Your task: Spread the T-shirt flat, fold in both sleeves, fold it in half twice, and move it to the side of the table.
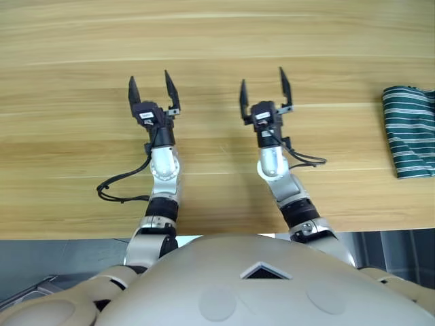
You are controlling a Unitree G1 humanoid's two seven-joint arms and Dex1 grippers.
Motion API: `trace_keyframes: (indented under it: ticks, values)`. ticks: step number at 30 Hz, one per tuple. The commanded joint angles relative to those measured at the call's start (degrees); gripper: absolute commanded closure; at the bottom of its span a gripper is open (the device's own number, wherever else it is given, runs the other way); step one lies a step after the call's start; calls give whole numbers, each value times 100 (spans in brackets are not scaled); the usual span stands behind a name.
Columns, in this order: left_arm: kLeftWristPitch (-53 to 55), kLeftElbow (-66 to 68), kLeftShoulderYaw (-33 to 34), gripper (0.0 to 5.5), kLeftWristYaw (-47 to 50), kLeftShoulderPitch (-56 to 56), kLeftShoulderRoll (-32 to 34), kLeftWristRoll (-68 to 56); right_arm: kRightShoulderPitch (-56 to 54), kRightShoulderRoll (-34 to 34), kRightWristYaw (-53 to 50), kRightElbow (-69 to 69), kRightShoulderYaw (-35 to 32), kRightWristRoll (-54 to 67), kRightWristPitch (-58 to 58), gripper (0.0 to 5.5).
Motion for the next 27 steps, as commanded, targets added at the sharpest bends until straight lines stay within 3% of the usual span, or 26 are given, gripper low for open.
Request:
trace_keyframes:
  ticks: [1, 6, 15, 20, 22, 25, 27]
  values:
    - [539, -539, -7, 148, -101, 674, -146, -196, -400, -19, -296, 604, -7, -74, -60, 126]
    - [493, -464, -815, 148, -253, 585, -181, 835, -458, -44, -124, 624, -112, 234, -178, 126]
    - [597, -501, -748, 148, -82, 446, -21, 868, 46, -46, 670, -39, -155, 966, -165, 126]
    - [934, -500, -527, 148, -608, 311, -114, -98, 445, 304, 1485, -275, -194, 2014, -127, 126]
    - [1052, -679, -549, 148, -810, 439, -167, -372, 475, 192, 1349, -314, -244, 1858, -208, 126]
    - [744, -505, -765, 148, -783, 414, -44, 144, 382, 39, 973, -121, -310, 1445, -207, 126]
    - [654, -496, -800, 148, -854, 336, -90, 127, 351, -28, 778, -92, -402, 1292, -275, 150]
